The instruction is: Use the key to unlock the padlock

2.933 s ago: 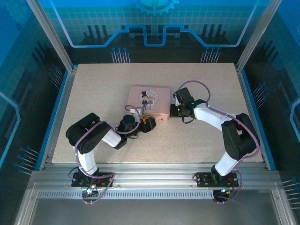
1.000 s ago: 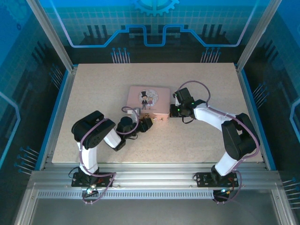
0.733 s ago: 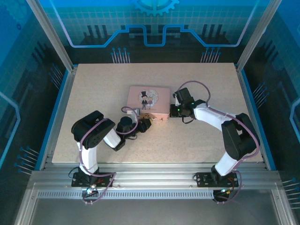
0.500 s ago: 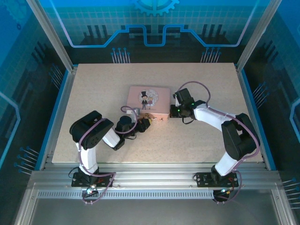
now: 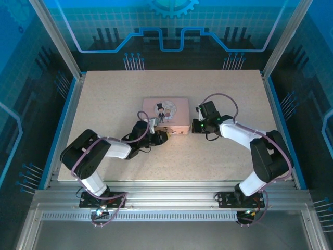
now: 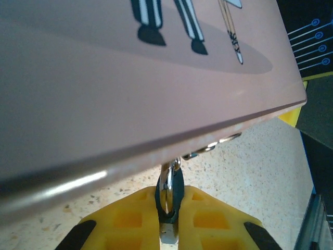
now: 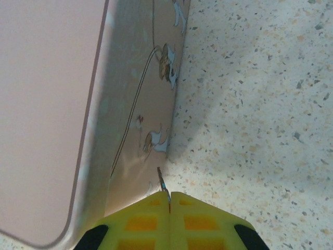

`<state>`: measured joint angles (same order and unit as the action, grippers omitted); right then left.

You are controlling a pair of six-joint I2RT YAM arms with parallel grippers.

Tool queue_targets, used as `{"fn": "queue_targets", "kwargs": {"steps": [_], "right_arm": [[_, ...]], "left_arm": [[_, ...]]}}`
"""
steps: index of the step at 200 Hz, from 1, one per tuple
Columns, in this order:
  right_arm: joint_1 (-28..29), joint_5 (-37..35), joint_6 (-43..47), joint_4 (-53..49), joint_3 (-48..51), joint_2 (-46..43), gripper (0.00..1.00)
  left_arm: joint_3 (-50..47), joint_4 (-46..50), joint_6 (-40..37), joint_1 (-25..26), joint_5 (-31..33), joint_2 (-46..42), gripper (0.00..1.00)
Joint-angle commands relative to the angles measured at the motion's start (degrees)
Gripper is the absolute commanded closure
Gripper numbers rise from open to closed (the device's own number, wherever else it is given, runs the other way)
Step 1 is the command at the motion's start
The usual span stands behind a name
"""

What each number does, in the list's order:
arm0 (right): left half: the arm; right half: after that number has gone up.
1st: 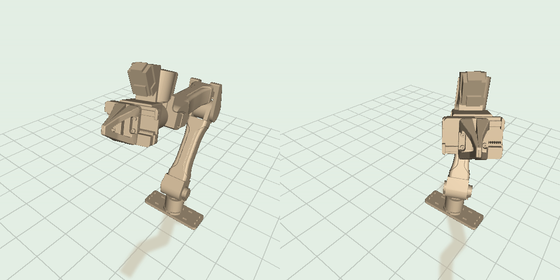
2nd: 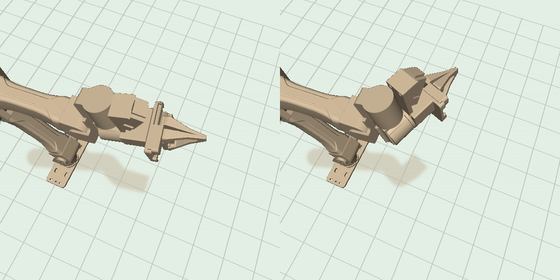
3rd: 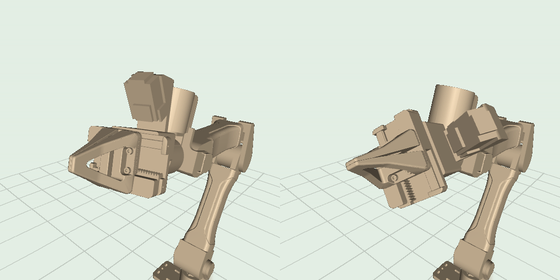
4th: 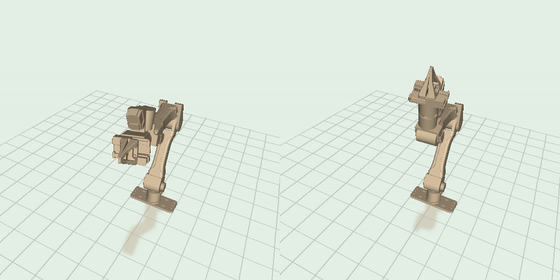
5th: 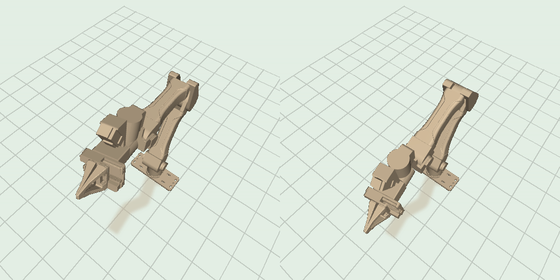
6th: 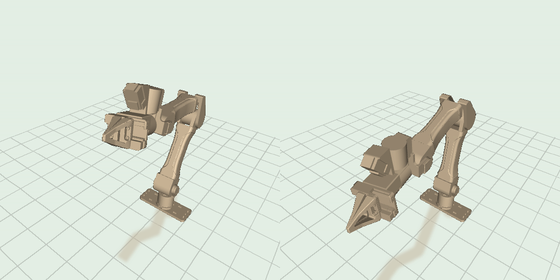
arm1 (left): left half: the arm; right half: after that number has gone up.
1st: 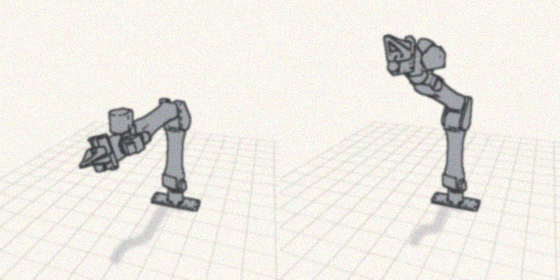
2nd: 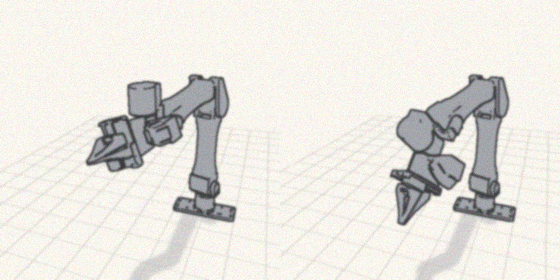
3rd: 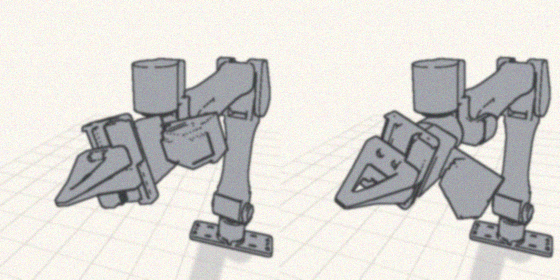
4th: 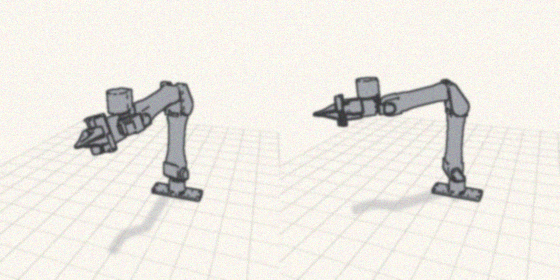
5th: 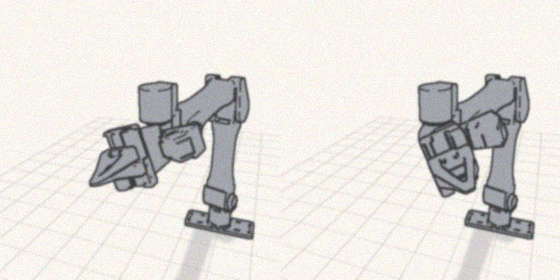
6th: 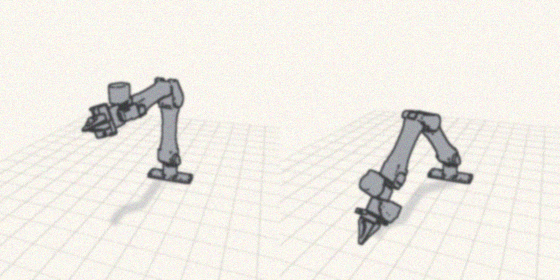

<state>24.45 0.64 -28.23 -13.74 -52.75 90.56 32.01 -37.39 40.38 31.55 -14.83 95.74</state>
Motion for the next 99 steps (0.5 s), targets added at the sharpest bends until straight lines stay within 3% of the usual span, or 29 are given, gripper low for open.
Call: {"fn": "queue_targets", "kwargs": {"steps": [1,54,99], "right_arm": [[-1.09,0.86,0.25,0.86,1.87,-3.07,1.0],[-1.9,-0.62,1.55,-1.05,6.16,-9.36,1.0],[-2.32,0.77,1.77,-1.78,8.98,-15.2,1.0]], "left_arm": [[4.24,8.81,-1.27,-0.26,-2.86,-2.57,1.0],[10.41,20.33,1.36,-0.26,-3.13,-3.76,1.0],[12.57,24.22,4.18,-0.26,-3.57,-3.72,1.0]]}}
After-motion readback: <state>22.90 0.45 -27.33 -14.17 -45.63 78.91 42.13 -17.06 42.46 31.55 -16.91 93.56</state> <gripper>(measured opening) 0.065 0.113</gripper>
